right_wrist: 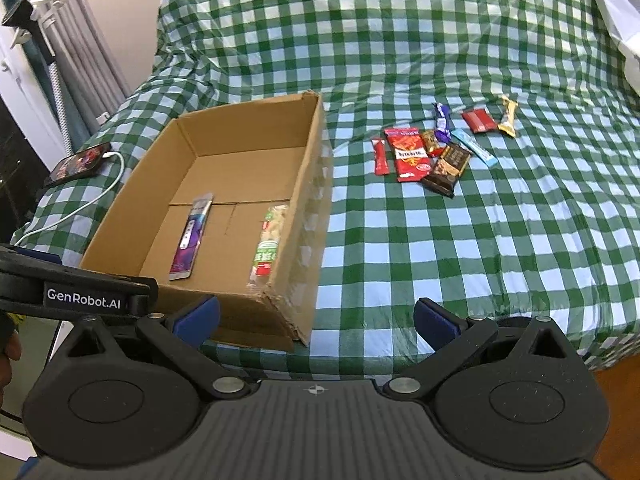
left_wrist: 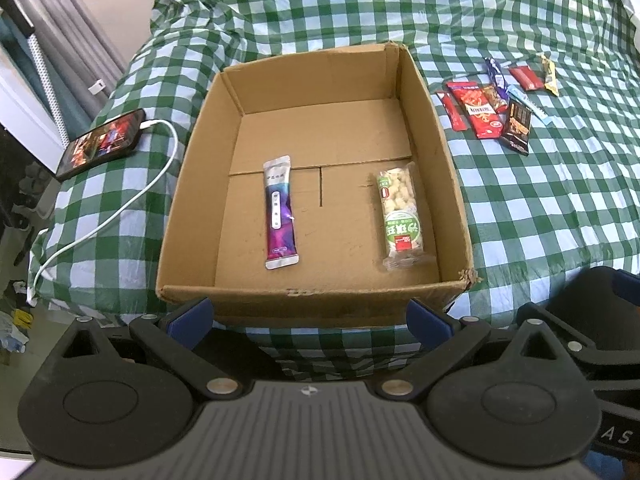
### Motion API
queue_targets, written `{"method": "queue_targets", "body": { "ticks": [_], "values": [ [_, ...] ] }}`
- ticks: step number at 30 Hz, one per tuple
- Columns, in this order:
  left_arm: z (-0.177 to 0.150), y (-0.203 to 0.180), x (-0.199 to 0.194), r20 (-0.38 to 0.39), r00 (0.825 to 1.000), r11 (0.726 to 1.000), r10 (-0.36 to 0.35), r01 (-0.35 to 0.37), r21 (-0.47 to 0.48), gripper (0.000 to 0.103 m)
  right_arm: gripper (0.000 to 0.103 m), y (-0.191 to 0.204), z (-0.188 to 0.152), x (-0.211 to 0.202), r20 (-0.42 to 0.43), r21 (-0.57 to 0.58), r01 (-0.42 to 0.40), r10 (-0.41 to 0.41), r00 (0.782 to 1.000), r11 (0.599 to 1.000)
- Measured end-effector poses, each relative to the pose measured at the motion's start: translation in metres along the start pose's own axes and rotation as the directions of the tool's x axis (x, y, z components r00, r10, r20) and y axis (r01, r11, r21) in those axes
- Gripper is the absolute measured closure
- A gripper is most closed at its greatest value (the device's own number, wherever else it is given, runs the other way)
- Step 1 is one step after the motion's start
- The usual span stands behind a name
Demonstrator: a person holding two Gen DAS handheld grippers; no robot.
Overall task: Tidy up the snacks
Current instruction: 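Lift both tools away from the box toward the snack pile, then grasp the red spicy-strip bag with the left tool while the right tool grasps the dark biscuit pack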
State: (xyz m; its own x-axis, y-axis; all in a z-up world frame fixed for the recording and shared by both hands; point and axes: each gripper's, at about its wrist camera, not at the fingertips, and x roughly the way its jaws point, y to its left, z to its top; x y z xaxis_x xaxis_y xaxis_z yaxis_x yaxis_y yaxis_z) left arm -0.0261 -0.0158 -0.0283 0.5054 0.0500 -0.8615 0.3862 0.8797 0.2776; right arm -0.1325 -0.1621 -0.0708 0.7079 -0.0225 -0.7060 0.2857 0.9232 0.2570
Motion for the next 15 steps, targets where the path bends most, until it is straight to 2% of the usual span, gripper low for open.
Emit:
{"method": "queue_targets", "body": {
  "ticks": [2,7,11,15],
  "values": [
    [0.005,-0.004,0.005,-0.009,1.0,1.0,-0.003,0.003,0.004,0.0,0.001,-0.005,0.001,0.005,-0.011,0.011,0.002,-0.001,1.0,1.0],
    [0.025,-0.021,0.014,-0.013,0.998,0.998,-0.064,0.064,0.026,0.0,0.001,-0.015,0.006,0.019,-0.043,0.018,0.001,0.0,0.999,1.0],
    [0.049,-0.039,0.016,0.027,0.996,0.994,-0.09,0.089,0.059,0.0,0.001,-0.028,0.02,0.025,-0.007,0.037,0.005,-0.005,1.0,0.999],
    [0.076,-0.058,0.021,0.055,0.991,0.989,-0.124,0.119,0.084,0.0,0.001,-0.05,0.039,0.033,0.034,0.069,0.046,-0.048,0.998,0.997]
  ]
}}
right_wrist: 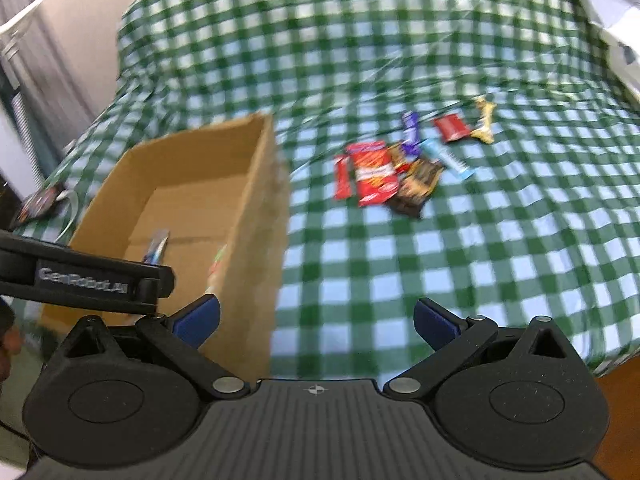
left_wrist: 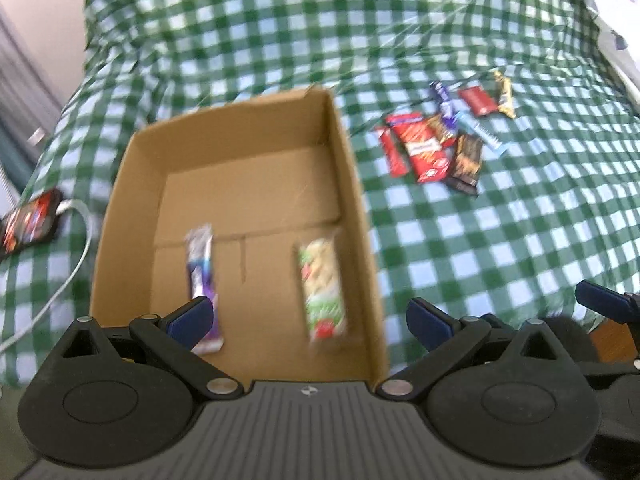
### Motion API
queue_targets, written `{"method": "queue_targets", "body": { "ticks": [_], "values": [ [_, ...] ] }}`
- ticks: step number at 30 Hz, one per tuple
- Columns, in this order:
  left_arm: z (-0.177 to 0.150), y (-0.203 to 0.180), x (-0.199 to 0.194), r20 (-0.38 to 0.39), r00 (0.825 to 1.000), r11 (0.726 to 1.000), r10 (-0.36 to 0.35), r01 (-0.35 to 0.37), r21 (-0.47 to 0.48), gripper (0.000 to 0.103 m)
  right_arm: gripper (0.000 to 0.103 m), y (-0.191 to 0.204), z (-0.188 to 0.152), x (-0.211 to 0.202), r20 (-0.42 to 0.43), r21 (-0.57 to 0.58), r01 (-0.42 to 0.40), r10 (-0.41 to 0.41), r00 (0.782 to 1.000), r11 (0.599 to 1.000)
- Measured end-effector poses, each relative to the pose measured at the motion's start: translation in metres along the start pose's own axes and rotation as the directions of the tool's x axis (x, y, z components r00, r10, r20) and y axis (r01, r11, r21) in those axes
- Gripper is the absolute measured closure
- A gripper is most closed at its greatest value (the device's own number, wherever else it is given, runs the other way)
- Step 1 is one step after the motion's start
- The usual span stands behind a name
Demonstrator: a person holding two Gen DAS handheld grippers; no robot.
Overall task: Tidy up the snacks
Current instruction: 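Grasp the red spicy-strip bag with the left tool while the right tool grasps the dark biscuit pack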
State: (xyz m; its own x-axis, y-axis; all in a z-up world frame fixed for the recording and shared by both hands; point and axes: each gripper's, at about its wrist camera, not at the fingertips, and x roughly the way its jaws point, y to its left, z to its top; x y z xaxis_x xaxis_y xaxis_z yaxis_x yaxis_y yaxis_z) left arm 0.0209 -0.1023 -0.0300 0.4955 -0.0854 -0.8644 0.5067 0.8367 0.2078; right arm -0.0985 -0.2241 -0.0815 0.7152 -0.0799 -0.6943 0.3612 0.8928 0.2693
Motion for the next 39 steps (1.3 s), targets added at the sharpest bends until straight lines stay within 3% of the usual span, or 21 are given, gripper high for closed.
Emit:
{"method": "queue_targets", "body": {
  "ticks": [12,22,23,25,26,29,30,31,33,36,39],
  "values": [
    [0.085,-0.053,0.054,0.026,0.999,0.997,-0.04,0.039,0.062,0.0,0.001,-0.081,0.051,0.065,0.05,0.071,0.154,-0.157,0.986,0.986],
    [0.145,-0.049,0.086,0.053,0.998,1.0,0.021,-0.021,0.001,0.0,0.003,-0.114,0.101,0.204,0.044,0.066,0.18,-0.184,0.982,0.981],
    [0.151,-0.05,0.088,0.052,0.998,1.0,0.021,-0.021,-0.005,0.0,0.005,-0.116,0.104,0.217,0.039,0.06,0.189,-0.191,0.981,0.98],
    [0.162,-0.054,0.094,0.054,0.999,1.0,0.003,-0.002,-0.013,0.0,0.02,-0.121,0.107,0.24,0.021,0.034,0.195,-0.196,0.98,0.98],
    [0.167,-0.058,0.097,0.053,0.999,1.0,-0.012,0.012,-0.012,0.0,0.039,-0.123,0.107,0.247,0.008,0.031,0.194,-0.195,0.981,0.98],
    [0.183,-0.074,0.117,0.022,0.996,0.996,-0.089,0.089,-0.016,0.0,0.06,-0.139,0.101,0.246,0.04,0.041,0.135,-0.136,0.99,0.99],
    [0.187,-0.079,0.125,0.01,0.993,0.993,-0.117,0.118,-0.023,0.0,0.073,-0.141,0.099,0.239,0.041,0.026,0.153,-0.154,0.987,0.988],
    [0.191,-0.085,0.136,-0.005,0.989,0.988,-0.147,0.147,-0.035,0.0,0.078,-0.145,0.097,0.233,0.042,0.019,0.184,-0.184,0.982,0.983],
    [0.198,-0.098,0.161,-0.043,0.978,0.977,-0.204,0.201,-0.066,0.0,0.078,-0.161,0.091,0.219,0.025,0.048,0.238,-0.239,0.971,0.97],
    [0.207,-0.118,0.209,-0.147,0.96,0.97,-0.237,0.225,-0.093,0.003,0.078,-0.196,0.077,0.203,-0.035,0.159,0.265,-0.263,0.964,0.951],
    [0.212,-0.126,0.244,-0.2,0.959,0.977,-0.203,0.186,-0.103,0.009,0.076,-0.212,0.066,0.191,-0.031,0.204,0.26,-0.259,0.965,0.944]
  ]
}}
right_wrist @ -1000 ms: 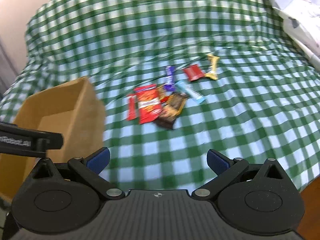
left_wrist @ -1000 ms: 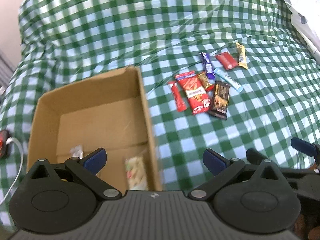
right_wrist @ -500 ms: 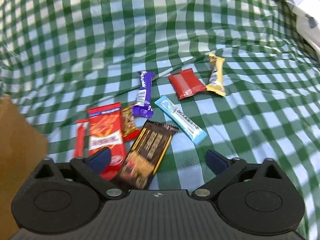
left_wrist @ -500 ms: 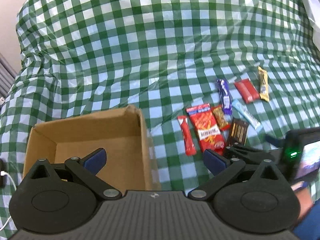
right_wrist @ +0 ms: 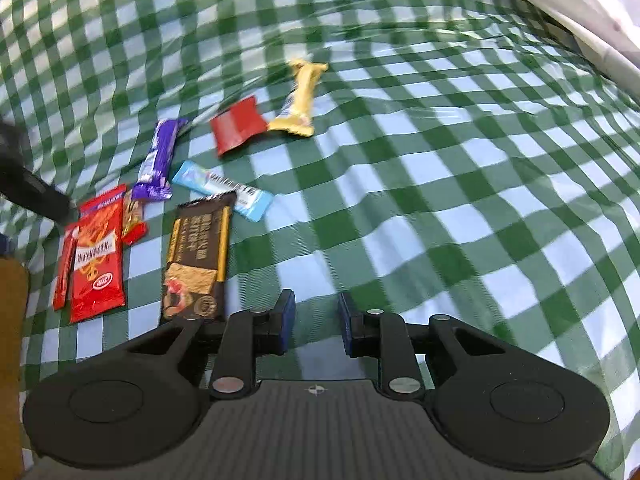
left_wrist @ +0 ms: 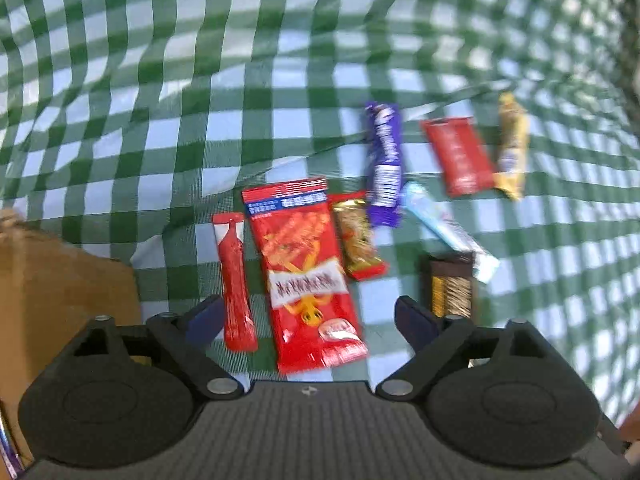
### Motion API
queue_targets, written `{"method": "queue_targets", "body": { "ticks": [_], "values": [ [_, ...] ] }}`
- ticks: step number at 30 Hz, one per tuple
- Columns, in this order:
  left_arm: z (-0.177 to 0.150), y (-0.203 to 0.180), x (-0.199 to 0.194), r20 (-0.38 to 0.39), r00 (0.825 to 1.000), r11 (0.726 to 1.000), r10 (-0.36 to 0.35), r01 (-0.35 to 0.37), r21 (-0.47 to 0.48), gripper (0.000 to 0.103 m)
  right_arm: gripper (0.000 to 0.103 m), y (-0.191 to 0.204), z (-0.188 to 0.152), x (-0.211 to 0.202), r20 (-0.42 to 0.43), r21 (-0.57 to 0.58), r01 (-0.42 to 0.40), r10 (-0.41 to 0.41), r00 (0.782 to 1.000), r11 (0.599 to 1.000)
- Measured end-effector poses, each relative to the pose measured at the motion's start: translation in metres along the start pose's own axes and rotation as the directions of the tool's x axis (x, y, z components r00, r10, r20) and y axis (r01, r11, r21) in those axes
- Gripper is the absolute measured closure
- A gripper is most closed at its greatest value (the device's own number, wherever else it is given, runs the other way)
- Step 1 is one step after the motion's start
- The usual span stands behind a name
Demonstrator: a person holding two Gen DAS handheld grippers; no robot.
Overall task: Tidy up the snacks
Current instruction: 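Grasp the red spicy-strip bag with the left tool while the right tool grasps the dark biscuit pack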
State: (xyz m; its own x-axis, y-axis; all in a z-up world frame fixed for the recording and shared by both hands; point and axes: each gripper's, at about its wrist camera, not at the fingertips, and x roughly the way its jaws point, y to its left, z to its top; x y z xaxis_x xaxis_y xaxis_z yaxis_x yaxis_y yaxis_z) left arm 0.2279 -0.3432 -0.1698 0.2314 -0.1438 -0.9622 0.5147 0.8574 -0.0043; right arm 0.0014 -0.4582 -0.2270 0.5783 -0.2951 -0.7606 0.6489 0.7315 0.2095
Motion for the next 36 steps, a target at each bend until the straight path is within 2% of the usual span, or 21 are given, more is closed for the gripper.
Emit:
{"method": "queue_targets", "body": {
  "ticks": [3,6,9,12,16,18,21,22,23,25,26,28,33,36],
  "values": [
    [0.009,0.004,0.02,-0.022,1.0,1.0,0.007,-0.007,-0.013,0.009,0.05,-0.003,0.008,-0.002,0.023,0.033,-0.042,0.042,0.999,0.999],
    [0.014,0.005,0.031,-0.023,1.0,1.0,0.01,-0.011,-0.013,0.009,0.042,0.011,0.013,-0.001,0.037,-0.002,-0.092,0.092,0.995,0.996],
    [0.017,0.004,0.045,-0.043,0.999,1.0,0.028,-0.028,0.001,0.009,0.03,0.029,0.022,0.012,0.017,-0.038,-0.119,0.119,0.993,0.992],
    [0.018,0.002,0.05,-0.037,0.998,0.999,0.041,-0.04,0.012,0.006,0.028,0.047,0.022,0.025,0.012,-0.102,-0.092,0.094,0.995,0.991],
    [0.015,-0.005,0.051,-0.01,0.999,0.998,0.047,-0.047,0.038,0.006,0.015,0.053,0.022,0.036,0.025,-0.12,-0.078,0.082,0.996,0.99],
    [0.01,-0.01,0.048,-0.001,0.999,0.997,0.046,-0.046,0.069,0.007,0.013,0.056,0.023,0.04,0.015,-0.127,-0.068,0.071,0.997,0.99],
    [0.0,-0.019,0.044,0.03,0.998,0.992,0.064,-0.067,0.105,0.012,0.013,0.062,0.02,0.04,0.01,-0.164,-0.052,0.054,0.998,0.985],
    [-0.005,-0.025,0.043,0.042,0.997,0.992,0.063,-0.067,0.108,0.018,0.014,0.065,0.017,0.041,0.015,-0.201,-0.038,0.042,0.999,0.979],
    [-0.008,-0.028,0.04,0.049,0.997,0.991,0.056,-0.062,0.116,0.032,0.017,0.069,0.014,0.041,0.02,-0.237,-0.023,0.029,0.999,0.971],
    [-0.015,-0.039,0.033,0.063,0.997,0.987,0.054,-0.063,0.15,0.044,0.044,0.069,0.008,0.035,0.051,-0.292,-0.022,0.039,0.998,0.956],
    [-0.02,-0.043,0.031,0.059,0.997,0.985,0.051,-0.06,0.161,0.046,0.062,0.068,0.007,0.031,0.056,-0.298,-0.03,0.049,0.997,0.954],
    [-0.036,-0.048,0.025,0.059,0.998,0.983,0.037,-0.047,0.178,0.049,0.062,0.06,0.005,0.024,0.032,-0.276,-0.02,0.03,0.999,0.961],
    [-0.095,-0.036,0.007,-0.004,0.999,0.983,-0.052,0.052,0.174,0.052,0.062,0.017,-0.01,-0.005,-0.017,-0.155,0.006,-0.009,1.0,0.988],
    [-0.121,-0.025,-0.001,0.014,0.998,0.986,-0.062,0.059,0.156,0.052,0.062,-0.006,-0.023,-0.02,-0.034,-0.069,0.029,-0.031,0.999,0.997]
  ]
}}
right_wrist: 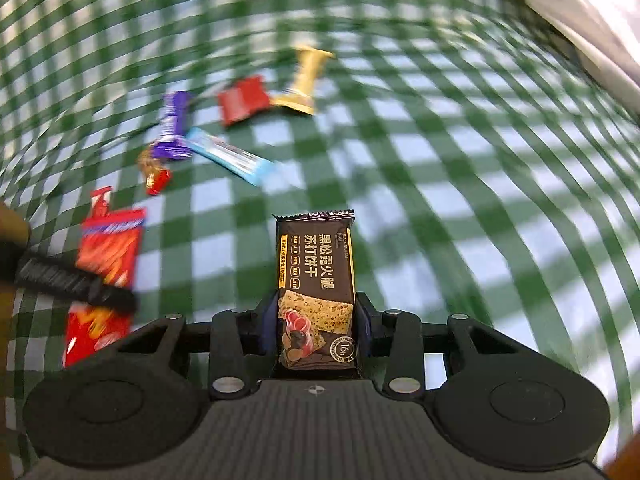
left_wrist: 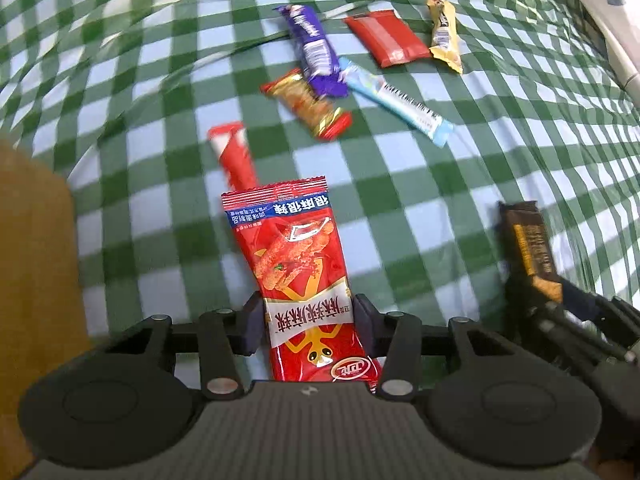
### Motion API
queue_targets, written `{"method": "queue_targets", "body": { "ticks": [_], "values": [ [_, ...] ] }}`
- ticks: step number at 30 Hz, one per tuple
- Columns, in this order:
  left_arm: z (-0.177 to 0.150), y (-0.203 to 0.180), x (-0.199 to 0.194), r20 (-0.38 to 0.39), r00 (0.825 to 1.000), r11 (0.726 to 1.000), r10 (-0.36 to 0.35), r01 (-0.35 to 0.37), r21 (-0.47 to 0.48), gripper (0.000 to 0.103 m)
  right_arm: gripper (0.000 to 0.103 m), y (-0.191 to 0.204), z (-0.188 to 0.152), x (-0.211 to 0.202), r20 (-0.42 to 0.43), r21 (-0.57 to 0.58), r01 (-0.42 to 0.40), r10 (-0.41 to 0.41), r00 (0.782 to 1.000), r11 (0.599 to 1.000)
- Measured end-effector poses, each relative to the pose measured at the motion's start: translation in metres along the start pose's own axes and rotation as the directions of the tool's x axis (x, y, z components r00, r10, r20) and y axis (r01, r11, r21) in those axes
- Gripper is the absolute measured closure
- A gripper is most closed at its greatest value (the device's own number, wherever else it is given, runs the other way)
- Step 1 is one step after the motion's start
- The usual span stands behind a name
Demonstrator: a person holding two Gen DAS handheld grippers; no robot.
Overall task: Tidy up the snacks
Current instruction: 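Grasp the red spicy-strip bag with the left tool while the right tool grasps the dark biscuit pack, then carry the red bag and biscuit pack in both tools over the box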
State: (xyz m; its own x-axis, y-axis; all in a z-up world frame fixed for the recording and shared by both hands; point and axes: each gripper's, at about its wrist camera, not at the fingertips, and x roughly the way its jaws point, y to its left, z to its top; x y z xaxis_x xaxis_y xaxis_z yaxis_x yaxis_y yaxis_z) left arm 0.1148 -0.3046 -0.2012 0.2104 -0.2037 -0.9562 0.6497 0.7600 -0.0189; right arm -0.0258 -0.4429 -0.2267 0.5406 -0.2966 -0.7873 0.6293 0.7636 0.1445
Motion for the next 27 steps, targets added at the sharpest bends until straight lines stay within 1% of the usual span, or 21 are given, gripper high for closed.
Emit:
{"method": "queue_targets", "body": {
  "ticks": [3,5,6,8,9,10,11,14,15,16,17,18,20,21,24,27],
  "values": [
    [-0.013,0.011,-0.009,0.045,0.999,0.999,0.011,-0.009,-0.035,0.05,0.062,-0.007,-0.007,-0.006,0.0,0.045,0.004,-0.004,1.0,0.999],
    [-0.022,0.016,-0.011,0.049,0.999,0.999,0.025,-0.023,-0.035,0.048,0.062,-0.007,-0.008,-0.006,-0.001,0.05,0.008,-0.008,1.0,0.999],
    [-0.023,0.022,-0.014,0.045,0.999,0.999,0.027,-0.025,-0.042,0.045,0.06,-0.007,-0.008,-0.005,-0.002,0.055,0.009,-0.009,1.0,0.998],
    [-0.022,0.03,-0.013,0.034,0.999,0.998,0.024,-0.022,-0.06,0.034,0.058,-0.005,-0.006,-0.004,-0.006,0.062,0.01,-0.01,1.0,0.998],
    [-0.023,0.03,-0.013,0.028,0.999,0.997,0.034,-0.032,-0.067,0.03,0.055,-0.004,-0.004,-0.003,-0.008,0.062,0.01,-0.009,1.0,0.998],
    [-0.016,0.027,-0.004,0.02,0.999,0.997,0.043,-0.041,-0.071,0.019,0.052,-0.004,-0.004,-0.003,-0.006,0.063,0.007,-0.006,1.0,0.998],
    [-0.014,0.025,-0.001,0.015,0.999,0.996,0.049,-0.048,-0.071,0.015,0.051,-0.003,-0.004,-0.002,-0.007,0.064,0.006,-0.005,1.0,0.998],
    [-0.013,0.02,0.009,-0.002,0.998,0.997,0.062,-0.062,-0.043,0.014,0.045,-0.001,-0.005,0.003,0.003,0.05,0.015,-0.015,1.0,0.999],
    [-0.013,0.018,0.009,0.0,0.998,0.997,0.069,-0.069,-0.038,0.014,0.043,0.001,-0.005,0.004,0.009,0.037,0.022,-0.022,1.0,0.999],
    [-0.013,0.018,0.007,0.006,0.998,0.997,0.068,-0.068,-0.04,0.026,0.043,0.003,-0.005,0.006,0.012,0.016,0.034,-0.034,0.999,0.999],
    [-0.013,0.017,0.002,0.023,0.997,0.997,0.068,-0.067,-0.035,0.051,0.046,0.006,-0.005,0.006,0.013,-0.003,0.046,-0.046,0.999,0.999],
    [-0.013,0.016,-0.002,0.031,0.997,0.998,0.066,-0.065,-0.028,0.051,0.06,0.008,-0.005,0.005,0.016,-0.013,0.052,-0.051,0.999,0.999],
    [-0.015,0.019,-0.014,0.028,0.998,0.998,0.05,-0.048,-0.051,0.053,0.062,0.007,-0.004,0.002,0.014,0.008,0.031,-0.031,0.999,0.999],
    [-0.018,0.019,-0.021,0.039,0.998,0.998,0.046,-0.044,-0.053,0.053,0.062,0.006,-0.004,-0.002,0.008,0.027,0.018,-0.018,1.0,0.999],
    [-0.029,0.016,-0.044,0.072,0.996,0.998,0.046,-0.043,-0.043,0.053,0.062,0.014,-0.005,-0.019,0.035,0.01,0.007,-0.007,0.999,1.0],
    [-0.04,0.017,-0.071,0.094,0.996,0.999,0.008,-0.003,-0.054,0.054,0.062,0.024,-0.006,-0.043,0.062,0.005,-0.021,0.02,0.998,1.0]
  ]
}}
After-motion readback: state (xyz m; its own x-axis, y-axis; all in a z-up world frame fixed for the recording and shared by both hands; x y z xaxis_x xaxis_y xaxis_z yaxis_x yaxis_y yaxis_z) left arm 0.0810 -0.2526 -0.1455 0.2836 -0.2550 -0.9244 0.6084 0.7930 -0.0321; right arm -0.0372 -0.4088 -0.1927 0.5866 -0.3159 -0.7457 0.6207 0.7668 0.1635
